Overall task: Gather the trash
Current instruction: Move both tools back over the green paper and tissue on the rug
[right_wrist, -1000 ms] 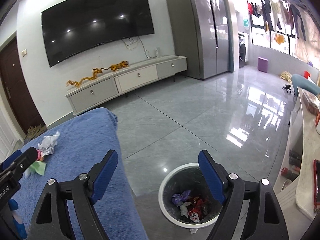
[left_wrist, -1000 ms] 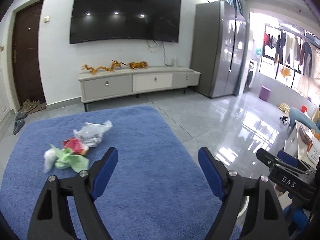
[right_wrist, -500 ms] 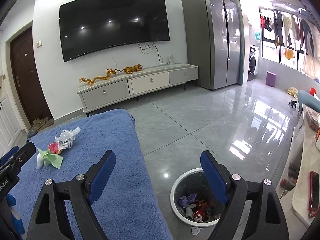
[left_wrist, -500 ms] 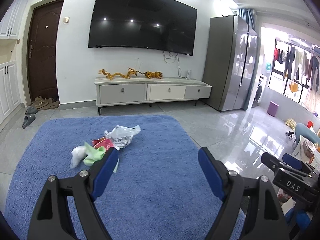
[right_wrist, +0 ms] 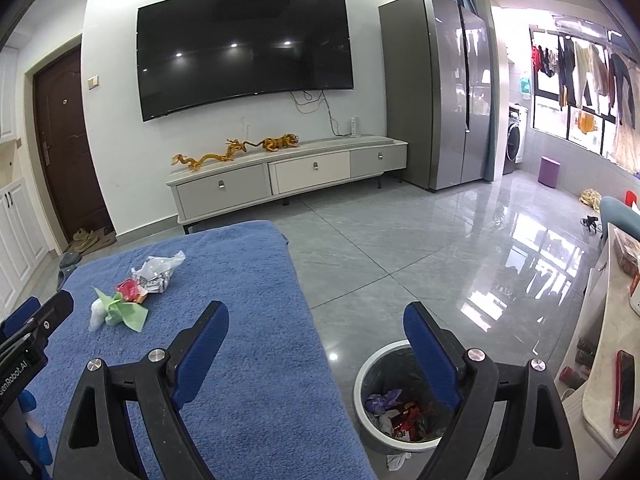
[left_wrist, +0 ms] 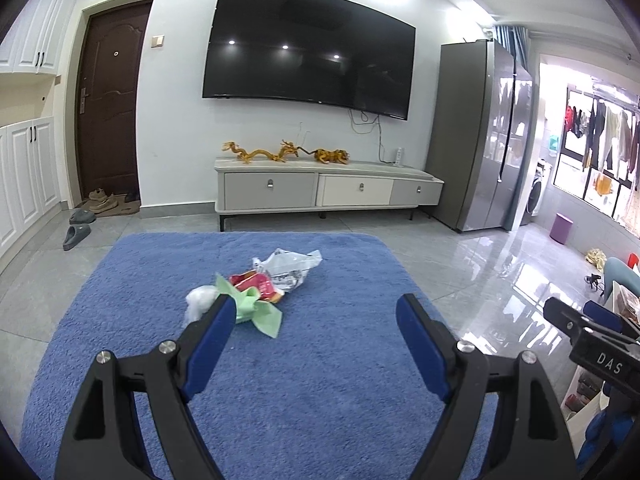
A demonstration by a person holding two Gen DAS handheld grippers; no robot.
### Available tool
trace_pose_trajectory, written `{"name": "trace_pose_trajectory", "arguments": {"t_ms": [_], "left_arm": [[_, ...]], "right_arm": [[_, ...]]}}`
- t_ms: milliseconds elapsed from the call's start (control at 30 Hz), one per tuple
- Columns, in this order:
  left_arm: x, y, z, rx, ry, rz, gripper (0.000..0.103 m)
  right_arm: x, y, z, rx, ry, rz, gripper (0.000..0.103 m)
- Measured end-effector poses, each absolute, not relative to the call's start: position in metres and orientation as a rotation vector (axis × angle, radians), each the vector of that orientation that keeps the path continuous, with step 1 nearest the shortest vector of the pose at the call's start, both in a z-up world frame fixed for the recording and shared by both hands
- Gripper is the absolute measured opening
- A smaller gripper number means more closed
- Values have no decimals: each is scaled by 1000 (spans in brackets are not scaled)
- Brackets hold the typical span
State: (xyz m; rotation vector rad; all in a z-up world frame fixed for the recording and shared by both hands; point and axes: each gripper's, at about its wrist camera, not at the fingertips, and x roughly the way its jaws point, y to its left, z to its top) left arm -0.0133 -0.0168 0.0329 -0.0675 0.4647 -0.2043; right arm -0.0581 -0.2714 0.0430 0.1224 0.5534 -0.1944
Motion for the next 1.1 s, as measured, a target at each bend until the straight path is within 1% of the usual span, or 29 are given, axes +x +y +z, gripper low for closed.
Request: {"name": "trace_pose_trajectory", "arguments": {"t_ms": [267,1100], "left_arm": [[-16,-8,29,-78,469,-188,82],[-19,-17,19,-57,511,-155,82]], "right_arm": [[-59,-258,42,102,553,-173,91],[-69,-270,27,131,579,-155,91]]}}
